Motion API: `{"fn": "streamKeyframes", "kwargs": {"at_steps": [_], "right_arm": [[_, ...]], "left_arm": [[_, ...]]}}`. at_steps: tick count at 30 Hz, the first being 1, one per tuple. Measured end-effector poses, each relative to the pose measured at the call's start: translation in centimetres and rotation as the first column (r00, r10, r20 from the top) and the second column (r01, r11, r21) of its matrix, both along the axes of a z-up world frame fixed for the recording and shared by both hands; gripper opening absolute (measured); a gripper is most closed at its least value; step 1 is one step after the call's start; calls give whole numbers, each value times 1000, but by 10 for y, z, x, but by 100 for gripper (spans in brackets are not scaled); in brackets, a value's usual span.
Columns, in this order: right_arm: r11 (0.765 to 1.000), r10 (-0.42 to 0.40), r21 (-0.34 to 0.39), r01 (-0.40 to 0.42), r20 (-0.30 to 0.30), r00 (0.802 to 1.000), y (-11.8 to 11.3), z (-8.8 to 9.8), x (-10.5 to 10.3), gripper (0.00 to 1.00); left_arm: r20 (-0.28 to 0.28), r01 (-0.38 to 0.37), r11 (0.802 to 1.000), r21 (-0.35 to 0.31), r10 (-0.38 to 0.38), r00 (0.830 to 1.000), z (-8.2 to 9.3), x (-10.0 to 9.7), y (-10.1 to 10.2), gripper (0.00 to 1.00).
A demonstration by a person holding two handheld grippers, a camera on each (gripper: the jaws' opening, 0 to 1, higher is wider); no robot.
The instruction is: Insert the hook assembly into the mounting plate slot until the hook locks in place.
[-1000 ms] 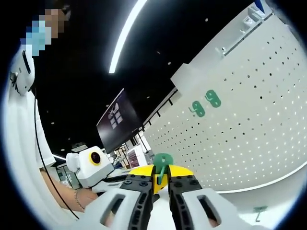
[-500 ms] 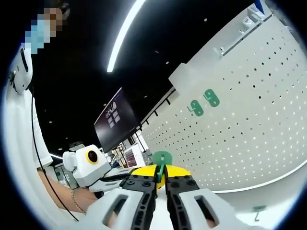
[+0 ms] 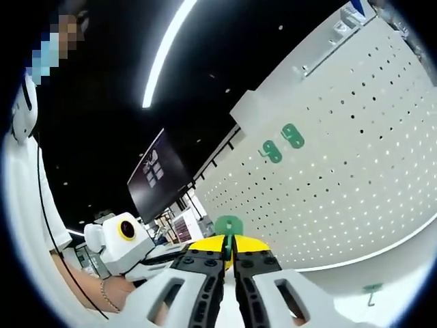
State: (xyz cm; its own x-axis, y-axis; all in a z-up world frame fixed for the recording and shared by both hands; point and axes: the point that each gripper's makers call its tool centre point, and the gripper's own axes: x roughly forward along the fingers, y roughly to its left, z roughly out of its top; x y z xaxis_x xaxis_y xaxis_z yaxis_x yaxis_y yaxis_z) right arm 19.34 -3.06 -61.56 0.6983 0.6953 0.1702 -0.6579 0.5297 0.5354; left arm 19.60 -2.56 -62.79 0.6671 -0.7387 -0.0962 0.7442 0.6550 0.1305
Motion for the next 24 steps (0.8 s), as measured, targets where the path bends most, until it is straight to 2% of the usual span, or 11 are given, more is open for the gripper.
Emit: {"fn": "streamKeyframes", "kwargs": {"at_steps": [5, 10, 12, 18, 21, 24], "right_arm": [[1000, 1, 0, -1, -11, 1000, 0, -1, 0, 0], [999, -8, -43, 8, 7, 1000, 0, 0, -1, 0], [1000, -2, -11, 1, -11, 1000, 0, 1, 0, 0], [1000, -1, -17, 1, -14, 1000, 0, 0, 1, 0], [1000, 3, -8, -3, -28, 1000, 0, -2, 1, 0], [1000, 10, -5, -10, -31, 999, 0, -2, 0, 0]], "left_arm": [[-2, 0, 1000, 5, 0, 1000, -2, 0, 0, 2], [-2, -6, 1000, 9, 6, 1000, -1, 0, -1, 2], [0, -8, 1000, 1, 8, 1000, 2, 0, 0, 2], [4, -11, 1000, 15, 11, 1000, 0, 1, 1, 2], [-7, -11, 1000, 8, 11, 1000, -1, 1, 1, 3], [-45, -7, 1000, -19, 6, 999, -2, -1, 0, 7]]}}
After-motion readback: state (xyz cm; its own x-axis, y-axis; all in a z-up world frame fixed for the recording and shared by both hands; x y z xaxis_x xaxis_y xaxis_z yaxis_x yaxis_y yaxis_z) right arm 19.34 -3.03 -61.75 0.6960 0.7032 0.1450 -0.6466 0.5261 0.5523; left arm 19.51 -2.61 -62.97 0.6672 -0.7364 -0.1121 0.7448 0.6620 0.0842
